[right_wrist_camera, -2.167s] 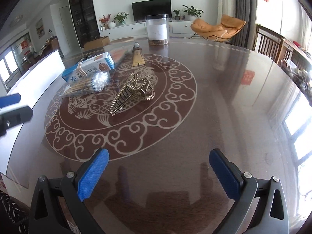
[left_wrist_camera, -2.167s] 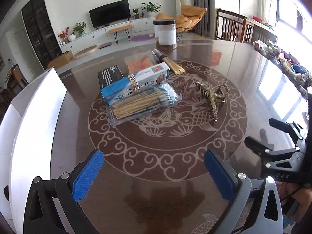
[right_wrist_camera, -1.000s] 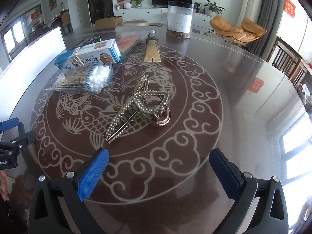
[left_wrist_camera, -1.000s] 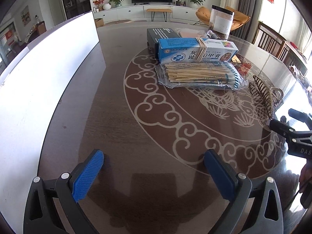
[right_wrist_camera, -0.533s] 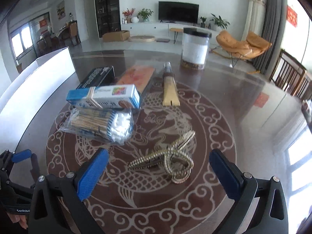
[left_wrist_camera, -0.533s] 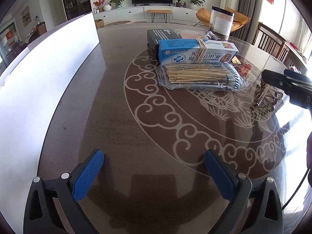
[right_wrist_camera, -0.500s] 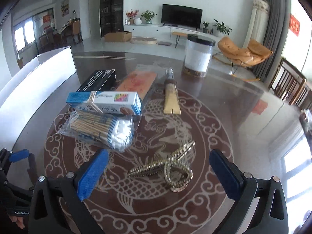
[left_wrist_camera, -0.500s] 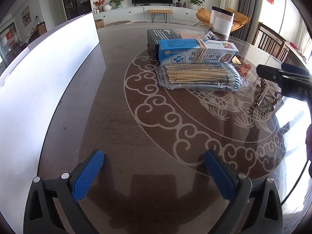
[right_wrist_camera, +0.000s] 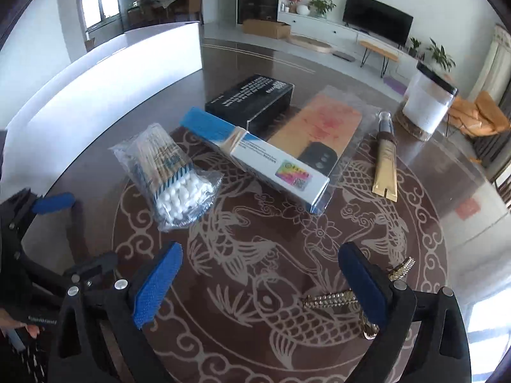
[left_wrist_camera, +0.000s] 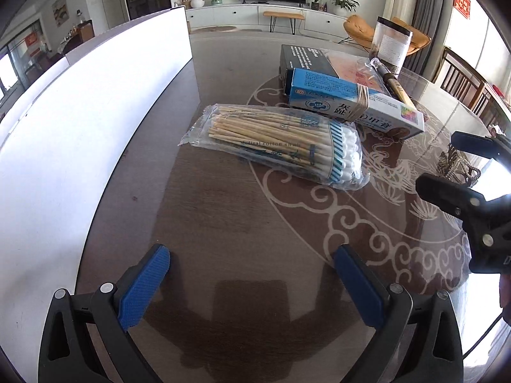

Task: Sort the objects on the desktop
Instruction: 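Reach the left gripper to the cotton swab bag while the right hovers at the claw clip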

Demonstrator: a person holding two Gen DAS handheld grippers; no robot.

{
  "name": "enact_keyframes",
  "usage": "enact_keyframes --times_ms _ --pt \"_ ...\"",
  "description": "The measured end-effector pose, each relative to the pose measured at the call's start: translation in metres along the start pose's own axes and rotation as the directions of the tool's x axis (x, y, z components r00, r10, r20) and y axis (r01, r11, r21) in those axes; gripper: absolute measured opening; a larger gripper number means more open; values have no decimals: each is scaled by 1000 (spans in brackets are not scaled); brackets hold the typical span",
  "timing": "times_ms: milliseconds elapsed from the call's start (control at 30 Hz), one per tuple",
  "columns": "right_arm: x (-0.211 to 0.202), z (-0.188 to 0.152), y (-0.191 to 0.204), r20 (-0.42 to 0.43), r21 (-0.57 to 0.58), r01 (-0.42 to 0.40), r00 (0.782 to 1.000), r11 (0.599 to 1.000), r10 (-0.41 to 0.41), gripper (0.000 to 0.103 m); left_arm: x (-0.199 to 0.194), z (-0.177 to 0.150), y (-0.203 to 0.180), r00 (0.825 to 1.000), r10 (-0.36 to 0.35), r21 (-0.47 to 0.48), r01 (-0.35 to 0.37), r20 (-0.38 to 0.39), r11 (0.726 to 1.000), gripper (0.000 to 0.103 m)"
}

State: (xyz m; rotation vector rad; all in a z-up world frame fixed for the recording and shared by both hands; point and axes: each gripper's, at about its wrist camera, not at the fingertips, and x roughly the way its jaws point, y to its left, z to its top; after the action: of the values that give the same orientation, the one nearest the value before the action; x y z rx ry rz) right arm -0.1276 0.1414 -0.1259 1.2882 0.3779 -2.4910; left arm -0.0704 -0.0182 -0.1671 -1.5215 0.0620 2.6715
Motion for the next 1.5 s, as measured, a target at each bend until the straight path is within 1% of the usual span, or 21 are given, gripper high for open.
enact_keyframes --times_ms 100,167,233,367,500,533,567,600,633,700,867,967,1033,1067,1100,1200,1267,1333,1400,1433,1500 --pt "-6 1 -3 16 16 -2 1000 1000 2 100 -1 0 4 1000 -3 -11 3 -10 1000 103" --pt "-1 7 -6 14 44 -54 998 998 54 99 -3 -1 14 1000 -3 -58 3 -8 998 103" --pt "8 17 0 22 45 -52 998 998 51 100 -6 -2 25 1000 -12 -123 13 3 992 103" --pt "42 46 14 -7 -3 100 995 995 -100 99 -9 -3 39 999 -29 -198 33 20 980 103" --pt "62 64 14 -42 8 139 989 990 -139 100 -10 -3 43 999 -32 -220 35 17 975 103" --pt "63 66 18 -48 -7 114 992 993 -114 100 -11 -3 46 999 -34 -232 37 16 972 103" --pt "61 65 25 -57 -28 23 998 999 -25 100 -11 -2 49 999 -37 -248 40 17 968 103" --pt "57 63 33 -67 -58 -90 994 994 87 100 -10 1 49 999 -43 -266 47 20 963 103" --pt "49 60 43 -73 -106 -175 983 979 168 99 -8 2 47 999 -35 -247 38 15 968 103" --pt "27 57 48 -42 -137 -231 973 963 227 99 -5 4 46 1000 -22 -261 23 8 965 103" --pt "6 74 32 51 -100 -141 988 985 147 99 -3 6 56 998 -55 -355 64 36 933 103" --pt "9 88 30 51 -80 -29 998 996 33 99 2 15 68 990 -112 -445 141 92 884 103" --pt "9 88 24 58 -42 5 998 999 -2 99 8 25 74 989 -95 -495 138 110 858 103" --pt "6 85 21 66 -17 16 998 1000 -15 99 12 31 73 992 -61 -500 106 107 860 103" --pt "2 78 20 77 12 20 997 1000 -20 99 17 35 71 995 -16 -485 60 95 872 103" --pt "-20 41 7 142 91 -45 989 995 32 99 31 47 50 994 97 -389 -72 46 918 103" --pt "-37 18 3 186 86 -77 981 993 60 100 39 52 38 993 109 -313 -87 52 946 103" --pt "-47 8 -2 203 42 -56 978 998 46 103 47 57 27 985 168 -233 -156 34 960 103" --pt "-40 16 -11 164 -12 -47 985 999 48 103 49 59 28 988 149 -227 -137 39 964 103" --pt "-33 23 -16 120 -34 -80 989 996 83 103 50 59 28 988 148 -222 -135 43 966 103" --pt "-11 36 -21 31 -79 -172 984 982 175 103 51 61 30 990 135 -200 -123 48 972 103"
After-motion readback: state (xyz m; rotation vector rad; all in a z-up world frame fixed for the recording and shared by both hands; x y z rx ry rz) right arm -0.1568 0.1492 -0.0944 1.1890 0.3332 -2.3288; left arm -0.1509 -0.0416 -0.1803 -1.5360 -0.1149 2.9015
